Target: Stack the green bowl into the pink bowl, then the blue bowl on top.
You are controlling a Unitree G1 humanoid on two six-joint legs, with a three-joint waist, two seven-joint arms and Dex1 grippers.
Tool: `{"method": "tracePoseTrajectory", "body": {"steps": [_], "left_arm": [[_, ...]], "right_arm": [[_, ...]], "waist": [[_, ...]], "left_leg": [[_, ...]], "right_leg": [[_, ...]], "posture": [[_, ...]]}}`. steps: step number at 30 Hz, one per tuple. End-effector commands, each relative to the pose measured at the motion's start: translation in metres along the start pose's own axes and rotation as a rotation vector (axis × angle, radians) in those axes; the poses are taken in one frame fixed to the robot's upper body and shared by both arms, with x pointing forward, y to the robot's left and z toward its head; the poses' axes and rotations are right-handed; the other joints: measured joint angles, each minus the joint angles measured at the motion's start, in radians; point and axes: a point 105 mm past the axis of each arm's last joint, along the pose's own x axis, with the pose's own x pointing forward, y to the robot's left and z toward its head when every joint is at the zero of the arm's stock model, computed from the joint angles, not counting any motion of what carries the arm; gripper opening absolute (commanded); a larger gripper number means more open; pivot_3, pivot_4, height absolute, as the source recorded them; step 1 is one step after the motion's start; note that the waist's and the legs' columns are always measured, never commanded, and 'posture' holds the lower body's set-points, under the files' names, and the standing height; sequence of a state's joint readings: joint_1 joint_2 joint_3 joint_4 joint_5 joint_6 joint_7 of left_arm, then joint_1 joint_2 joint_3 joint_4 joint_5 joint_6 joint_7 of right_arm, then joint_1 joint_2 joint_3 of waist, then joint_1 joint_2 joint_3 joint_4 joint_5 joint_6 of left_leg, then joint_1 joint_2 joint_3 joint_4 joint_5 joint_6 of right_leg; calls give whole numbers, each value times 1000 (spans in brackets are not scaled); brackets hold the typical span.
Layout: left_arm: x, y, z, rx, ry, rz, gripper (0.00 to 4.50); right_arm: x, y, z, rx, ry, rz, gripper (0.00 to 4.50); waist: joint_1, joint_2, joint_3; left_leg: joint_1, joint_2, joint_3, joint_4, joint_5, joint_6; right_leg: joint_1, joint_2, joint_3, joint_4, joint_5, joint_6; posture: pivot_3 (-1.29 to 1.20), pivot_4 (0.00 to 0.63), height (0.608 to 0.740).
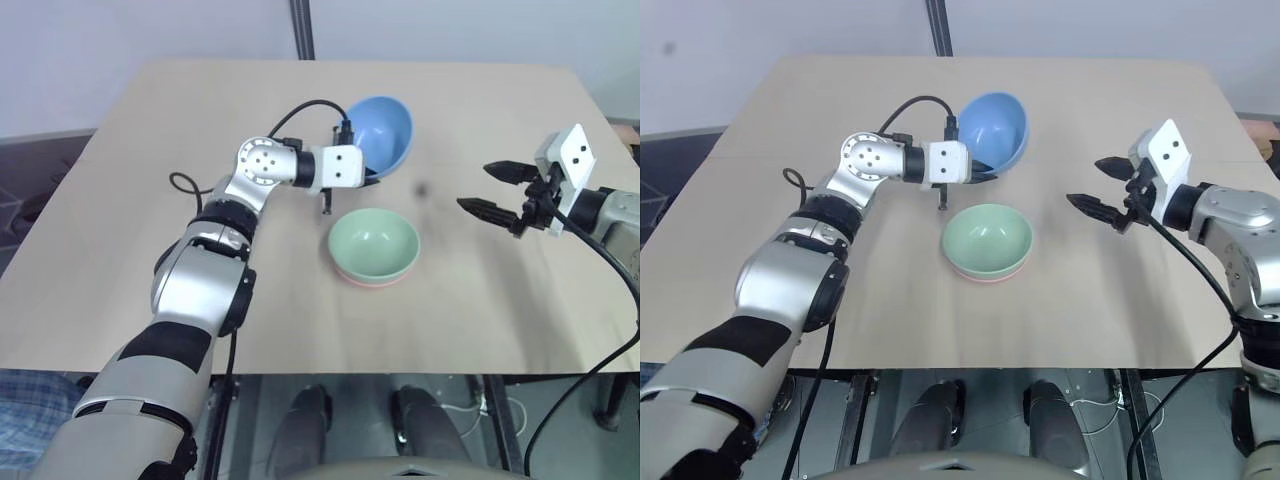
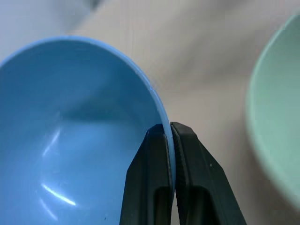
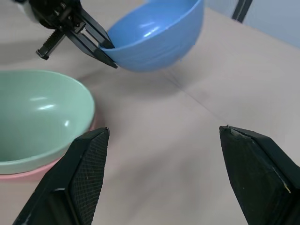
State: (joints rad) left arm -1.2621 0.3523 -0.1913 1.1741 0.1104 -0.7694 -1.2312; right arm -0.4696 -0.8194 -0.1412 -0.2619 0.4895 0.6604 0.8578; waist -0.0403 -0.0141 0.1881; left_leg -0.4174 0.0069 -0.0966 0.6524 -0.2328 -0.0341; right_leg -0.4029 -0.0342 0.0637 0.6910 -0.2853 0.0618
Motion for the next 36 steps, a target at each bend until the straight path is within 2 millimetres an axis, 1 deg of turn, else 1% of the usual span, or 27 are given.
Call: {"method": "tracePoseTrajectory", "body": {"steps": [1, 4, 9, 12, 14, 16, 20, 21, 22, 23, 24, 26, 30, 33, 36], "left_arm": [[-12, -7, 38, 42, -219, -99, 31], [-21, -30, 52, 15, -282, -221, 31], [-31, -59, 62, -19, -272, -335, 31], [-33, -68, 65, -38, -273, -361, 31], [-34, -70, 66, -42, -272, -357, 31], [-34, -70, 65, -45, -264, -345, 31], [-40, -79, 61, -109, -224, -398, 31], [-41, -80, 60, -107, -217, -399, 706], [-41, -81, 58, -102, -204, -405, 906], [-42, -82, 57, -95, -194, -412, 1317], [-42, -83, 56, -90, -190, -414, 1903], [-42, -83, 56, -88, -191, -412, 2671], [-42, -80, 56, -77, -197, -396, 4448], [-45, -78, 58, -101, -214, -387, 4480], [-54, -68, 62, -198, -248, -339, 4480]], "right_arm": [[-12, 3, 13, -51, -47, 11, 3960], [-13, 4, 11, -49, -44, 12, 3960], [-11, 6, 11, -45, -45, 26, 3960], [-9, 7, 11, -43, -48, 39, 3960], [-8, 7, 11, -42, -48, 41, 3960], [-8, 7, 11, -43, -46, 43, 3960], [-7, 7, 10, -44, -44, 46, 3960], [-6, 8, 10, -44, -44, 47, 3960], [-6, 8, 10, -43, -44, 47, 3960], [-6, 8, 10, -43, -45, 48, 3960], [-6, 8, 10, -43, -45, 49, 3960], [-6, 9, 10, -42, -46, 51, 3960], [-6, 9, 10, -42, -46, 51, 3960], [-6, 11, 10, -39, -48, 57, 3960], [-7, 12, 8, -36, -47, 61, 3960]], "waist": [[-3, 0, 0], [-19, 1, 0], [-27, 1, 0], [-25, 1, 0], [-22, 1, 0], [-20, 1, 0], [-22, 1, 0], [-22, 1, 0], [-22, 1, 0], [-21, 1, 0], [-20, 1, 0], [-19, 1, 0], [-18, 1, 0], [-18, 1, 0], [-18, 1, 0]], "left_leg": [[0, 0, 0, 0, 0, 0], [1, 1, 1, 0, 0, 0], [3, 2, 1, 1, 0, 0], [3, 1, 1, 2, 0, 0], [3, 1, 1, 3, 0, 0], [3, 1, 1, 3, 0, 0], [3, 1, 1, 3, 0, 0], [3, 1, 1, 3, 0, 0], [3, 1, 1, 3, 0, 0], [3, 1, 1, 3, 0, 0], [3, 1, 1, 3, 0, 0], [3, 1, 1, 3, 0, 0], [3, 1, 1, 3, 0, 0], [3, 1, 1, 3, 0, 0], [3, 1, 1, 3, 0, 0]], "right_leg": [[0, 0, 0, 0, 0, 0], [0, 0, 2, 2, 0, 0], [0, 1, 3, 5, 0, 0], [1, 1, 3, 5, 0, 0], [1, 1, 3, 5, 0, 0], [1, 1, 2, 5, 0, 0], [1, 1, 2, 5, 0, 0], [1, 1, 2, 5, 0, 0], [1, 1, 2, 5, 0, 0], [1, 1, 2, 5, 0, 0], [1, 1, 2, 5, 0, 0], [1, 1, 2, 5, 0, 0], [1, 1, 2, 4, 0, 0], [1, 1, 2, 4, 0, 0], [1, 1, 2, 5, 0, 0]], "posture": [[0, 150, 740], [0, 150, 740], [0, 150, 740], [0, 150, 740], [0, 150, 740], [0, 150, 740], [0, 150, 740], [0, 150, 740], [0, 150, 740], [0, 150, 740], [0, 150, 740], [0, 150, 740], [0, 150, 740], [0, 150, 740], [0, 150, 740]]}}
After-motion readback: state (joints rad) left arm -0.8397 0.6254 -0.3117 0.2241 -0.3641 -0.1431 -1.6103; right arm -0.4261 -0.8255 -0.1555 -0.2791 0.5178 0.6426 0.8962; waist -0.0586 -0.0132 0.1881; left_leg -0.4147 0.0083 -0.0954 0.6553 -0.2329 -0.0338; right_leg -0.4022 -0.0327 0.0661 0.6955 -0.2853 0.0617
